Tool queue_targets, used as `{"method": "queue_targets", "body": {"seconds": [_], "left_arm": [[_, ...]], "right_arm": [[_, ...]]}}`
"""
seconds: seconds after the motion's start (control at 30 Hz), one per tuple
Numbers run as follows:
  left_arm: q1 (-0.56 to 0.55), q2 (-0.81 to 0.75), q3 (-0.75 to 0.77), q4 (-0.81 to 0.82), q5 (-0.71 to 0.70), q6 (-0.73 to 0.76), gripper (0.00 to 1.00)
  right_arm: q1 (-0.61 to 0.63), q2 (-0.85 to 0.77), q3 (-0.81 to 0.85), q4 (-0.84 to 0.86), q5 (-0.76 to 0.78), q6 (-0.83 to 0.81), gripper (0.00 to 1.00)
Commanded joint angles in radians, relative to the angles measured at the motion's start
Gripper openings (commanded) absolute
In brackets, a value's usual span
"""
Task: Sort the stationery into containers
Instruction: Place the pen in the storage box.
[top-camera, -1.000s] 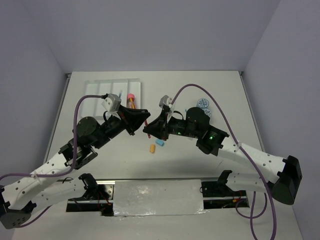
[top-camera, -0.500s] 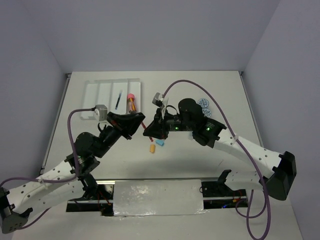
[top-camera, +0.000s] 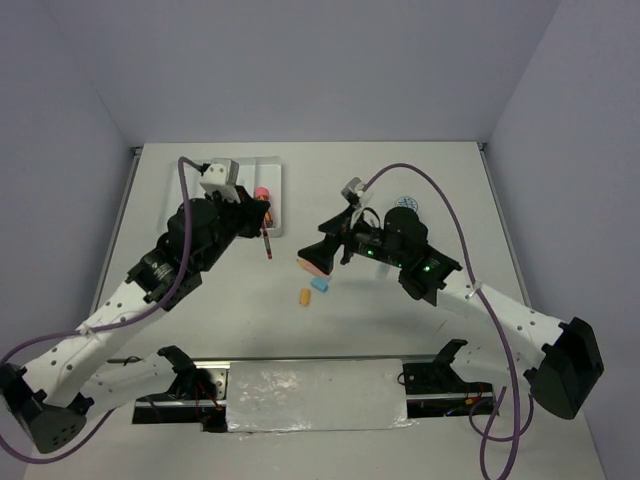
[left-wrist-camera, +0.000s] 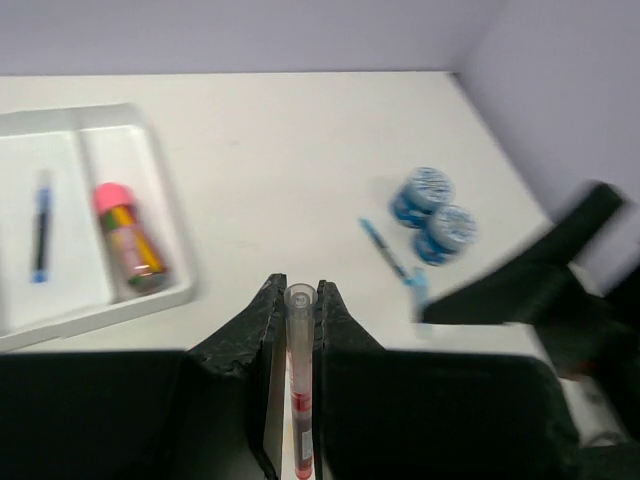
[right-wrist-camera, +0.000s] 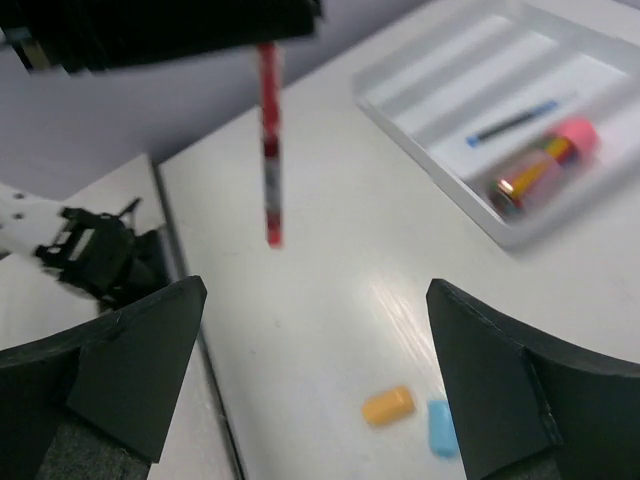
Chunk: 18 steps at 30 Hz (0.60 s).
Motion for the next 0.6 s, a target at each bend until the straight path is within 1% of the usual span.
{"method": "queue_targets", "body": {"seconds": [0.0,0.03,0.1,0.13,0.2,0.23,0.27,0.3,0.4,0.43,0.5,0.57], "left_arm": [[0.092,0.088,0.058,-0.032,0.013,0.085,0.0],[0.139,0.181,0.113,-0.037,-0.015,0.138,0.0],[0.192,0.292,0.184,-0.058,-0.049,0.183,0.0],[0.266,0.406,0.259,-0.057,0.021,0.222,0.0],[0.327,0.517,0.34,-0.048,0.077,0.252,0.0],[0.369,0.621,0.41,-0.034,0.097,0.295,0.0],[0.388,0.674,0.457,-0.046,0.135,0.31,0.0],[0.416,0.779,0.565,-0.105,0.153,0.356,0.0],[0.45,0.913,0.701,-0.179,0.169,0.384,0.0],[0.471,0.983,0.766,-0.219,0.18,0.384,0.0],[0.489,1.059,0.811,-0.232,0.201,0.372,0.0],[0.509,1.091,0.815,-0.206,0.222,0.362,0.01]], "right_arm": [[-0.111,-0.107,-0.084,-0.094,0.146,0.026,1.0],[-0.132,-0.165,-0.111,-0.117,0.183,0.04,1.0],[-0.16,-0.222,-0.127,-0.192,0.235,0.075,1.0],[-0.169,-0.269,-0.138,-0.214,0.261,0.081,1.0],[-0.169,-0.309,-0.15,-0.232,0.243,0.087,1.0],[-0.171,-0.34,-0.167,-0.255,0.208,0.089,1.0],[-0.168,-0.354,-0.173,-0.28,0.2,0.093,1.0],[-0.168,-0.38,-0.188,-0.294,0.19,0.096,1.0],[-0.168,-0.424,-0.211,-0.344,0.167,0.089,1.0],[-0.166,-0.456,-0.229,-0.354,0.168,0.089,1.0],[-0.166,-0.493,-0.246,-0.351,0.15,0.101,1.0],[-0.165,-0.507,-0.256,-0.355,0.143,0.1,1.0]]}}
